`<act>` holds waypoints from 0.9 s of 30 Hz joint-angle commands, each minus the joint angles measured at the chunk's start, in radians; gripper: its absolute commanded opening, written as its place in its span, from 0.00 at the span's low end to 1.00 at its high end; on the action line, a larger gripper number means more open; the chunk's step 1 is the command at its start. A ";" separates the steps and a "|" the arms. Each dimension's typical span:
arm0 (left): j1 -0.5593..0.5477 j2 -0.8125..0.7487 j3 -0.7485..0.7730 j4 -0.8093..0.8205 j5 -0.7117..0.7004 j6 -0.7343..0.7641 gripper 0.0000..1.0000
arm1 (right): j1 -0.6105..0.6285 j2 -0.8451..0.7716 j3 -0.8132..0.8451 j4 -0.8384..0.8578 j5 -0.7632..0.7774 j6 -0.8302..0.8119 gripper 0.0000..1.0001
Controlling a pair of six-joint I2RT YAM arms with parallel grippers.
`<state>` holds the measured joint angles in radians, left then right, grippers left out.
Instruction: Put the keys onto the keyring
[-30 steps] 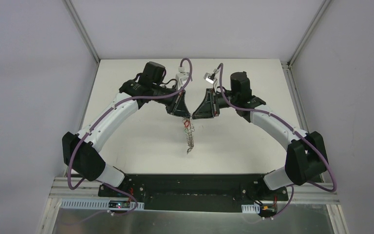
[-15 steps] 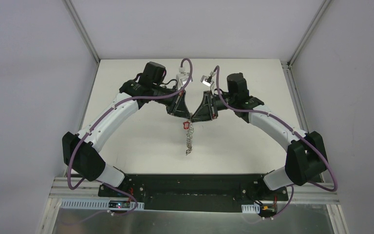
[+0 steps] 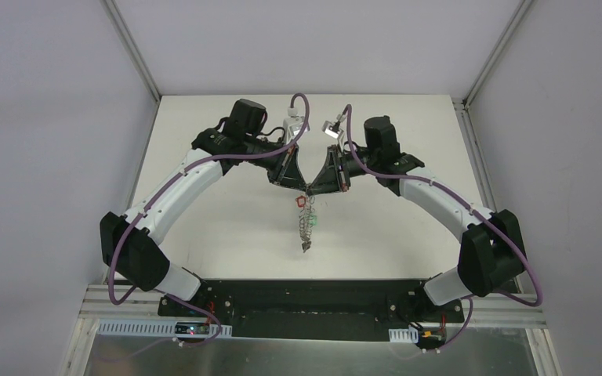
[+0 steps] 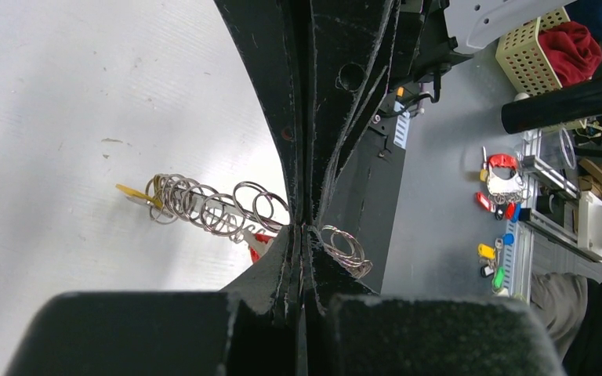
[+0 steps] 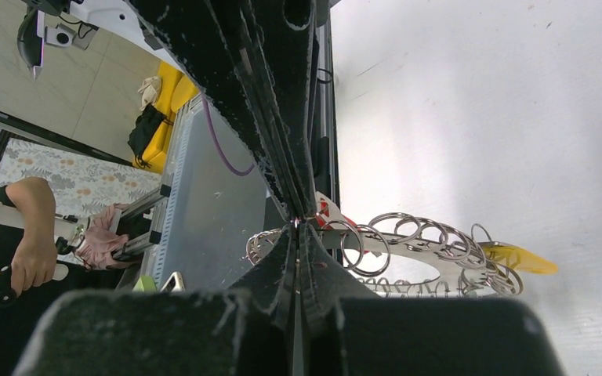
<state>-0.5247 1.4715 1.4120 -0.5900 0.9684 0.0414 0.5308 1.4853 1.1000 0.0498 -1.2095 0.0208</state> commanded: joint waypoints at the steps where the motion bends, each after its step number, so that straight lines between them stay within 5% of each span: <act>1: -0.008 -0.033 -0.003 0.044 0.042 0.018 0.05 | -0.004 -0.003 0.070 0.033 -0.032 0.014 0.00; 11: 0.044 -0.126 -0.047 0.084 0.038 0.115 0.49 | -0.026 -0.023 0.059 0.089 -0.074 0.084 0.00; 27: 0.043 -0.154 -0.192 0.171 0.052 0.280 0.53 | -0.039 -0.029 0.038 0.169 -0.090 0.158 0.00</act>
<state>-0.4740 1.3258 1.2274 -0.4812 0.9924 0.2790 0.4957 1.4883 1.1126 0.1482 -1.2575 0.1551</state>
